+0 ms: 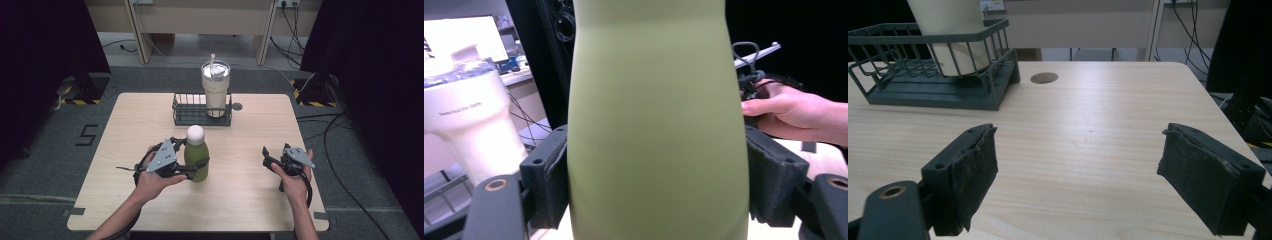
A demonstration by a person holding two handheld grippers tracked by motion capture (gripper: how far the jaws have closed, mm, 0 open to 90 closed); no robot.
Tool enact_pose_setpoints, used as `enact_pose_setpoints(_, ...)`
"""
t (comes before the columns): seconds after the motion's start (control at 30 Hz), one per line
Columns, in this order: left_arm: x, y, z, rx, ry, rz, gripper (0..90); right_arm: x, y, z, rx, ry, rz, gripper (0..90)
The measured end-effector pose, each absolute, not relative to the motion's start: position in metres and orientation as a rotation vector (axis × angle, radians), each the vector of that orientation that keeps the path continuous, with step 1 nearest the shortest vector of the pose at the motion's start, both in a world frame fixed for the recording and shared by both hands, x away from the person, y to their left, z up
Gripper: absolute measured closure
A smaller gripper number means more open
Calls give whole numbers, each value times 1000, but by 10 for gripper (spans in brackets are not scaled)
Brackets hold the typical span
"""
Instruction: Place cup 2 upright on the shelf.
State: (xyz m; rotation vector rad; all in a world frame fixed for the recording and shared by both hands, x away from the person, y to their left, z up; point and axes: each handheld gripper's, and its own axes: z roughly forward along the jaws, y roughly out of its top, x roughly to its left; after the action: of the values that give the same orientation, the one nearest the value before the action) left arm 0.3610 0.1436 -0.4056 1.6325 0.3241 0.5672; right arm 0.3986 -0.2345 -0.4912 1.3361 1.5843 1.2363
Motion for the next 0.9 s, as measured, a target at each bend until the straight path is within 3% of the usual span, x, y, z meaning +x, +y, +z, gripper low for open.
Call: enact_pose_setpoints(0.9, 396, 166, -381, 1600, 386, 702, 242, 399, -235, -494, 1356, 1580, 1236, 151)
